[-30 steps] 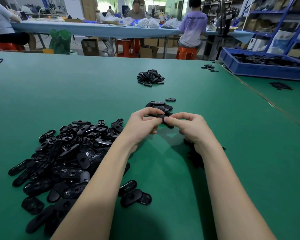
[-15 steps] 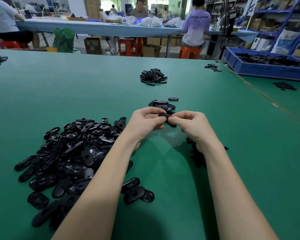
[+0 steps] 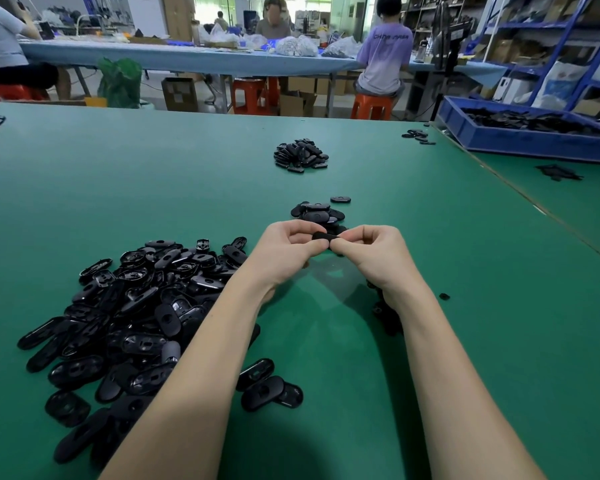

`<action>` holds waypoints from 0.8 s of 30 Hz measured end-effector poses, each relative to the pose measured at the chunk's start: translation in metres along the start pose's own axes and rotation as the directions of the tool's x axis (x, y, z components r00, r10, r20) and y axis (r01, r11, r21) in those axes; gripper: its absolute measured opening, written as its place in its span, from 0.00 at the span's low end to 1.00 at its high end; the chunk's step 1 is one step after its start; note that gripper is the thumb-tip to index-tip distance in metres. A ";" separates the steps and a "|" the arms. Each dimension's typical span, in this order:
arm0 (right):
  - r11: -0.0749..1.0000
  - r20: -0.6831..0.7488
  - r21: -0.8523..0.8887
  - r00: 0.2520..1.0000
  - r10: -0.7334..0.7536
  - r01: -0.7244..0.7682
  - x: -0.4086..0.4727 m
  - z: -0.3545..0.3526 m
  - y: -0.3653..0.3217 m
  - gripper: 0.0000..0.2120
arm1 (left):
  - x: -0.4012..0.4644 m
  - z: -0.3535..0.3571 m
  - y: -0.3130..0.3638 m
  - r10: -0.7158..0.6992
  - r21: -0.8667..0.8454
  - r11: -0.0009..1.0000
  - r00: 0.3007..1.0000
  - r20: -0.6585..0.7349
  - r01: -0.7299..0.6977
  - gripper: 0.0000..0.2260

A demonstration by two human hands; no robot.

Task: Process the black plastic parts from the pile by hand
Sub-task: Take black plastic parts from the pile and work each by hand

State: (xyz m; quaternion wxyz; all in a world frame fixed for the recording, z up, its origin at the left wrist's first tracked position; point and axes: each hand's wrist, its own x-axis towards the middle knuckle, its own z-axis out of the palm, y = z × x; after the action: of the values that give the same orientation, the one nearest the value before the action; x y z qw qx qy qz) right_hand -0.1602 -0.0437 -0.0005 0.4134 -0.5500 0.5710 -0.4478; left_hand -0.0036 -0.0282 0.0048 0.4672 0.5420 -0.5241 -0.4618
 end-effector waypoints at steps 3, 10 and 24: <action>1.000 -0.017 -0.024 1.000 -0.019 0.019 0.001 0.002 0.001 0.08 | 0.001 0.003 -0.001 0.006 0.026 1.000 0.998 -0.055 -0.004 0.05; 0.994 0.038 0.107 0.999 -0.028 0.024 0.001 -0.008 0.005 0.05 | 0.003 -0.007 -0.002 0.194 0.269 0.947 0.980 -0.037 -0.178 0.08; 1.000 -0.137 0.021 0.991 0.014 -0.011 0.010 -0.023 0.013 0.01 | 0.016 -0.005 -0.020 0.337 0.859 0.505 0.936 -0.102 -0.089 0.08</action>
State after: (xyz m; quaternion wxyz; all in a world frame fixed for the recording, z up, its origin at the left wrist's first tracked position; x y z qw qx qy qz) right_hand -0.1863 -0.0525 -0.0070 0.3818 -0.5100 0.5969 -0.4877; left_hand 0.0043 -0.0443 -0.0142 0.2646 0.6846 -0.6790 -0.0156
